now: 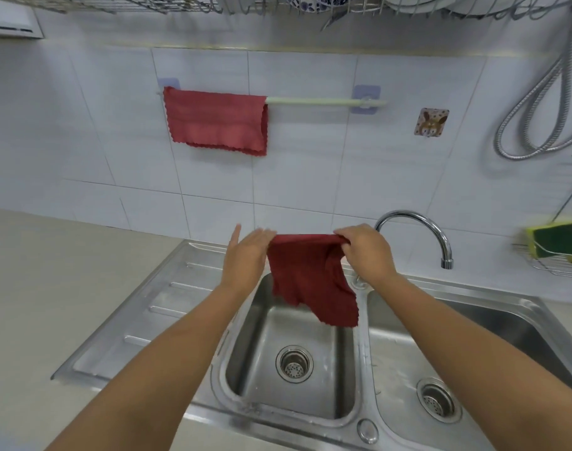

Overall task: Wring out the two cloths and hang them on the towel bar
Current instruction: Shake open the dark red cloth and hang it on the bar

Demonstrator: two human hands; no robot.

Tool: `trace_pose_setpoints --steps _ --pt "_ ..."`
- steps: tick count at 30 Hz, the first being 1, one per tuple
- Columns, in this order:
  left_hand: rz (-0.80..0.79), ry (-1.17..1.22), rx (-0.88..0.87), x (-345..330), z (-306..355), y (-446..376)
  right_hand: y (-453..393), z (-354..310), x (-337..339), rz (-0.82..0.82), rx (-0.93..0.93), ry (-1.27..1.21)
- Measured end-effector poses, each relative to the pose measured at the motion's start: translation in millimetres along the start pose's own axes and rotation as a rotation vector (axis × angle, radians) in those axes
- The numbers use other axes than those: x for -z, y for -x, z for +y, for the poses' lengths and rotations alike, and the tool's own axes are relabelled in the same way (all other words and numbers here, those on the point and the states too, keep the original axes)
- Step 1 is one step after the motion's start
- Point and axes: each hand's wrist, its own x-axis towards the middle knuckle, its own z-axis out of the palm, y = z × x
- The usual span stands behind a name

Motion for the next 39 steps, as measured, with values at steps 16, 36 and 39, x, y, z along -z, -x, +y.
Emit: trace_pose_setpoints --steps 16,36,39 --pt "-0.656 -0.044 0.202 -34 -15 43 46 15 -49 -0.732 0.045 0.174" --pt "-0.055 0.143 0.031 39 -9 -27 -2 0 3 0.049 0.129 -0.047" --pt "-0.929 0.153 0.155 5 -27 26 36 18 -30 -0.677 0.066 0.175"
